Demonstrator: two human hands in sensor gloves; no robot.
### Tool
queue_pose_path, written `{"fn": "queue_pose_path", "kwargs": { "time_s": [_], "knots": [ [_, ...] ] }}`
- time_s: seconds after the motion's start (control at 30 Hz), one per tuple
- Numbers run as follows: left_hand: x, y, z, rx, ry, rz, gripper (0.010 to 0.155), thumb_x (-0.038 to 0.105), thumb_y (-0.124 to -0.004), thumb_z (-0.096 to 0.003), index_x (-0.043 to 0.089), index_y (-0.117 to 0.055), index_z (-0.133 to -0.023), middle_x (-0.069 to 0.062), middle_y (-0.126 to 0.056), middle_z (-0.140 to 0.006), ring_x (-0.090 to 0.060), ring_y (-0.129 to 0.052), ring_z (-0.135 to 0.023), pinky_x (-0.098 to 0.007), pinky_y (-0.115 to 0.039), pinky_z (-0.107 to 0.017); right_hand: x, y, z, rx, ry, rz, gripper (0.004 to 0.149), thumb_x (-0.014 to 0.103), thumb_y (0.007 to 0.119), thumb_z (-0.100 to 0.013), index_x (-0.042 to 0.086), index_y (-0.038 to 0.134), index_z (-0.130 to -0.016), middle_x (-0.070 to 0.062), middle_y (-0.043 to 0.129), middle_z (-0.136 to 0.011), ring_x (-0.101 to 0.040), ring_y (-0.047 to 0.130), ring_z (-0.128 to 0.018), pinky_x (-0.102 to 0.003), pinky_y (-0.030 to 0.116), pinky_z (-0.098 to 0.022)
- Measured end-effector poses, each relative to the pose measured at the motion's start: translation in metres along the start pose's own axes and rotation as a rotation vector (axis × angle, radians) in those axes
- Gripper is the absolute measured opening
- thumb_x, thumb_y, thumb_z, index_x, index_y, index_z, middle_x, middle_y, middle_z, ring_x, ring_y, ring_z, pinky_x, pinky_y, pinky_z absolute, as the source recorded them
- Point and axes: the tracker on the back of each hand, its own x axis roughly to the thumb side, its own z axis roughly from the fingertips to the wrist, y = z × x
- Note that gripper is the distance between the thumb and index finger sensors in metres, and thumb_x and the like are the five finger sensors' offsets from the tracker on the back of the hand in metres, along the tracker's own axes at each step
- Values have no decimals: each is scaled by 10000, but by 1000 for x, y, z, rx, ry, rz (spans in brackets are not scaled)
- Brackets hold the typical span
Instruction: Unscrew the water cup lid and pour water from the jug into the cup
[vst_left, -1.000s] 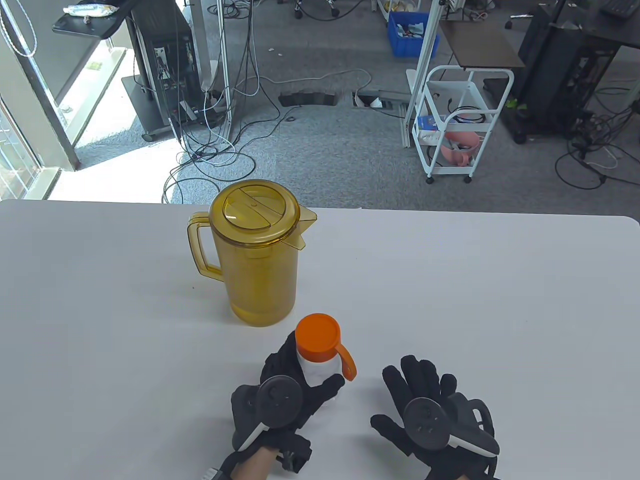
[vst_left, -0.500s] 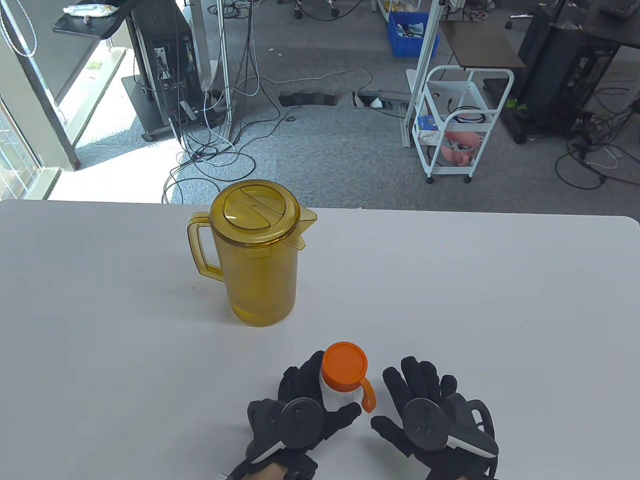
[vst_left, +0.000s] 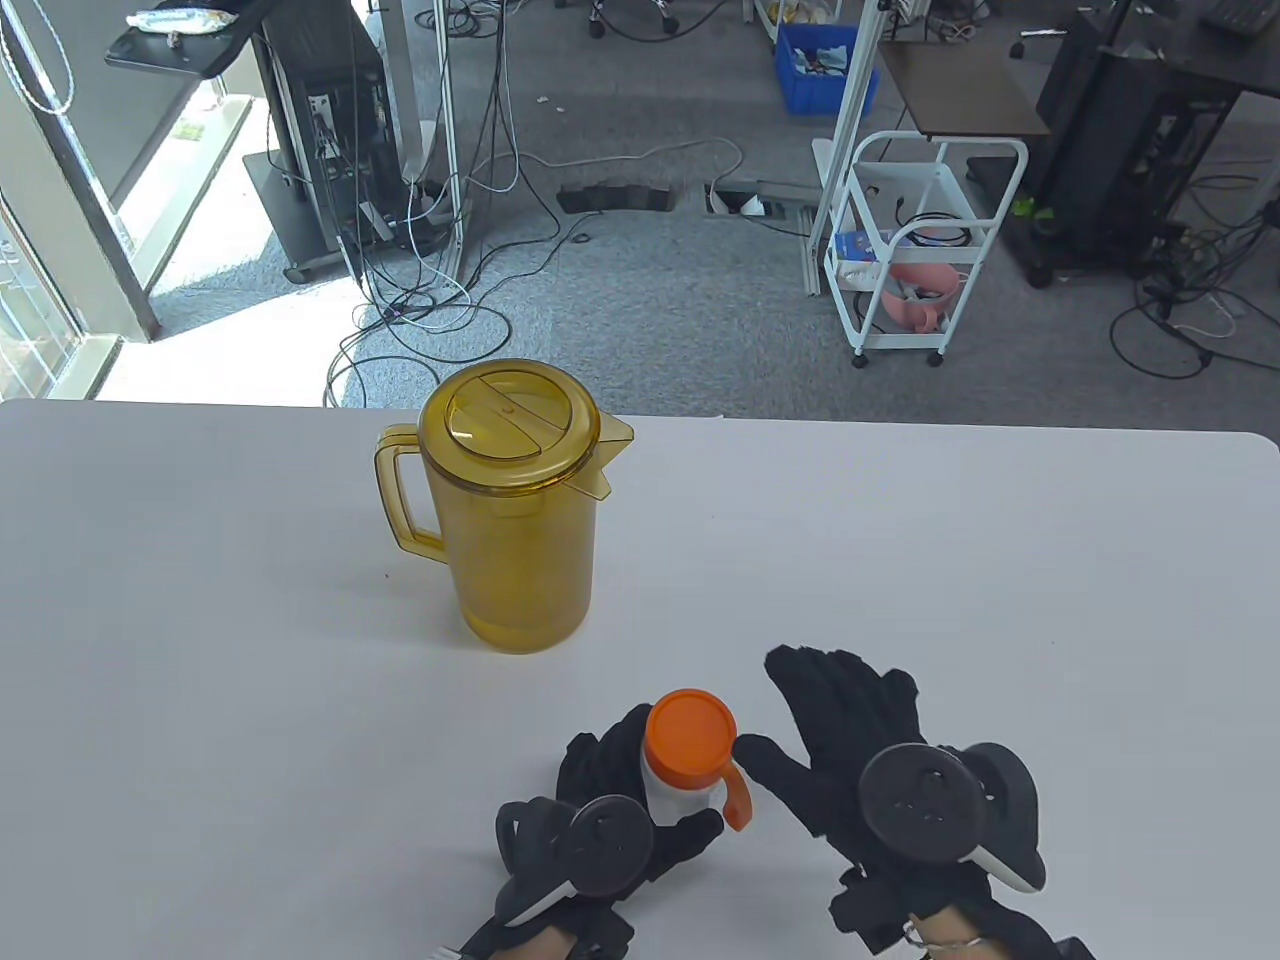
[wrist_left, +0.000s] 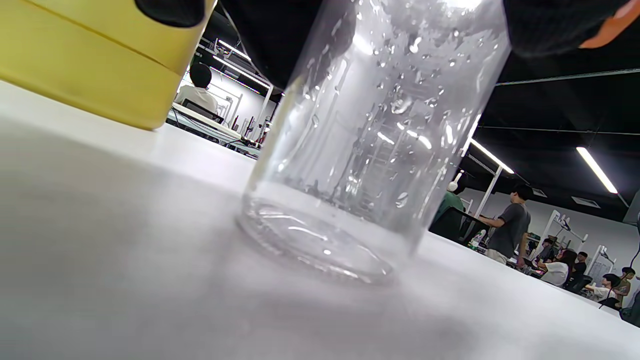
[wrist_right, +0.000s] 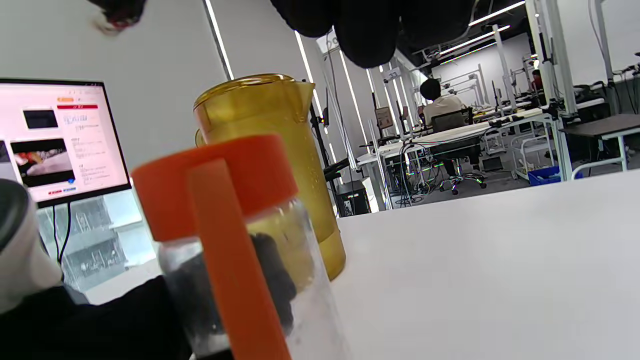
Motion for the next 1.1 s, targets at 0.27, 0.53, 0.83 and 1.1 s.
{"fn": "queue_pose_path", "kwargs": {
  "time_s": [0.27, 0.53, 0.83, 1.1],
  "knots": [
    [1, -1, -1, -8, 3, -6, 1115, 835, -532, -479, 39, -149, -1159, -112, -440, -1162, -227, -700, -1069, -623, -492, -807, 56, 24, -76, 594, 83, 396, 874, 679, 614, -561, 33, 560, -1147, -287, 780, -975, -492, 863, -750, -682, 617, -559],
    [1, -1, -2, -16, 2, 0, 1113, 836, -533, -479, 43, -150, -1158, -107, -441, -1161, -225, -699, -1068, -626, -467, -814, 63, 37, -81, 637, 16, 567, 847, 698, 607, -535, 63, 629, -1096, -223, 854, -857, -375, 909, -668, -622, 643, -569],
    [2, -2, -4, -18, -18, -28, 1112, 846, -514, -475, 39, -170, -1158, -103, -467, -1154, -213, -721, -1059, -619, -477, -814, 63, 38, -72, 669, -195, 535, 796, 591, 749, -496, 228, 472, -1148, -235, 599, -1088, -462, 735, -891, -653, 518, -680],
    [3, -2, -4, -19, -17, -32, 1113, 846, -513, -476, 34, -172, -1157, -107, -470, -1151, -217, -724, -1055, -623, -482, -808, 78, 41, -69, 792, -312, 686, 815, 332, 873, -476, 342, 338, -1092, -66, 285, -1205, -394, 422, -1128, -709, 428, -703]
  ]
}}
